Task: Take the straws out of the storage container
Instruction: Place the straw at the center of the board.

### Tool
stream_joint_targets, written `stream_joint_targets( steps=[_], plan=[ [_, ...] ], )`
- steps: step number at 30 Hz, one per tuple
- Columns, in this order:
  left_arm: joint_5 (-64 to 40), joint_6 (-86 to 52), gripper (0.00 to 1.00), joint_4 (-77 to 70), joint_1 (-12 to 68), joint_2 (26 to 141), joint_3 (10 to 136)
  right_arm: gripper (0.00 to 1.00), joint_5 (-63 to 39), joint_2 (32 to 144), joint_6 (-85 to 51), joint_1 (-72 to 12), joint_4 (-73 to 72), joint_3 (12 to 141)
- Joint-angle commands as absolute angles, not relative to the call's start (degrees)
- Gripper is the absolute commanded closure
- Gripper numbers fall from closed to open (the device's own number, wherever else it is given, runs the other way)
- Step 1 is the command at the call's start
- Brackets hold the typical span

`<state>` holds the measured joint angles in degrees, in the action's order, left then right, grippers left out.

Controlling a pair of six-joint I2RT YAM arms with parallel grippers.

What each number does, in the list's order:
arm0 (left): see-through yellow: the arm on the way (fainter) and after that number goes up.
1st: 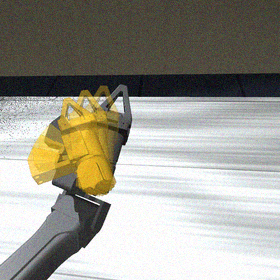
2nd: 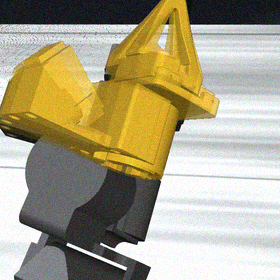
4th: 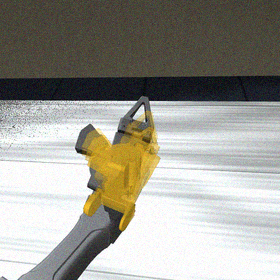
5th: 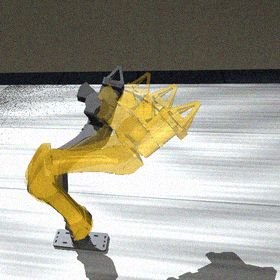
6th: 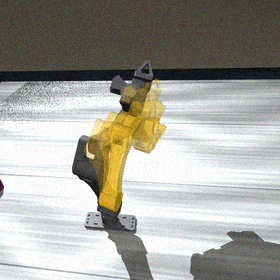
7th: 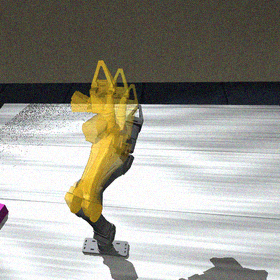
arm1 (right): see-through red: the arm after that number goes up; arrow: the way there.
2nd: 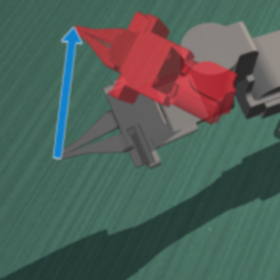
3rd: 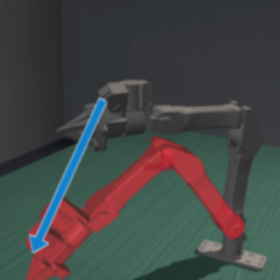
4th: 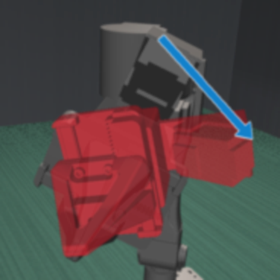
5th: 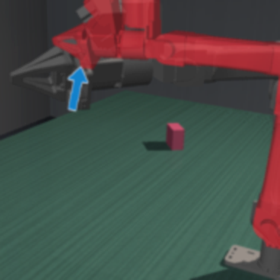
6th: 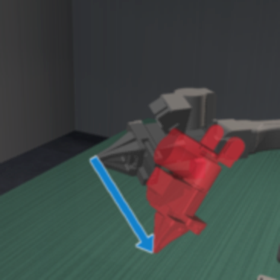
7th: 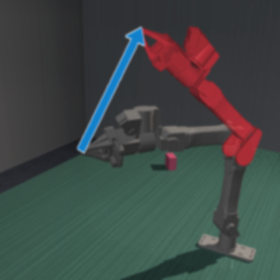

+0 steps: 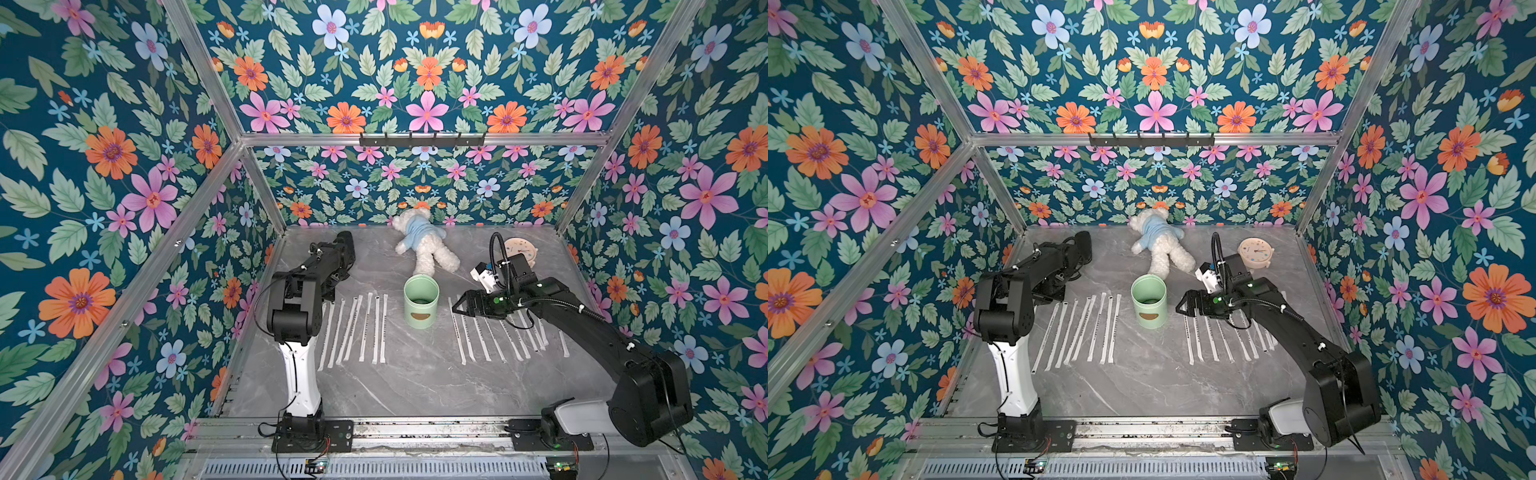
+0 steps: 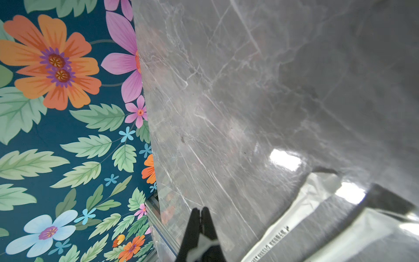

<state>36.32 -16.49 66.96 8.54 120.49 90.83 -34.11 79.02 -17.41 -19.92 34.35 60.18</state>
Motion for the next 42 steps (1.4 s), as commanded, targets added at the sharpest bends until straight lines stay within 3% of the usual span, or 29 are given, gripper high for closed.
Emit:
stream_joint_targets(
  steps=[1,18,23,29,42],
  plan=[
    [38.14,-15.77,1.0,66.72,8.35,119.79,90.55,0.01,-34.54,79.43,-17.25,-20.04,34.45,60.95],
    [37.75,-14.88,0.99,65.23,7.67,119.52,89.67,0.01,-34.28,79.62,-17.93,-19.95,34.19,60.82],
    [37.62,-14.96,0.94,64.82,7.7,119.27,88.97,0.01,-34.19,79.56,-17.77,-20.03,34.37,61.0],
    [37.49,-15.03,0.8,64.31,7.65,118.96,88.03,0.01,-34.19,79.66,-17.91,-20.0,34.33,60.83],
    [37.27,-16.11,0.71,62.75,7.64,114.97,88.84,0.01,-34.54,79.99,-17.97,-20.02,34.1,61.08]
  ],
)
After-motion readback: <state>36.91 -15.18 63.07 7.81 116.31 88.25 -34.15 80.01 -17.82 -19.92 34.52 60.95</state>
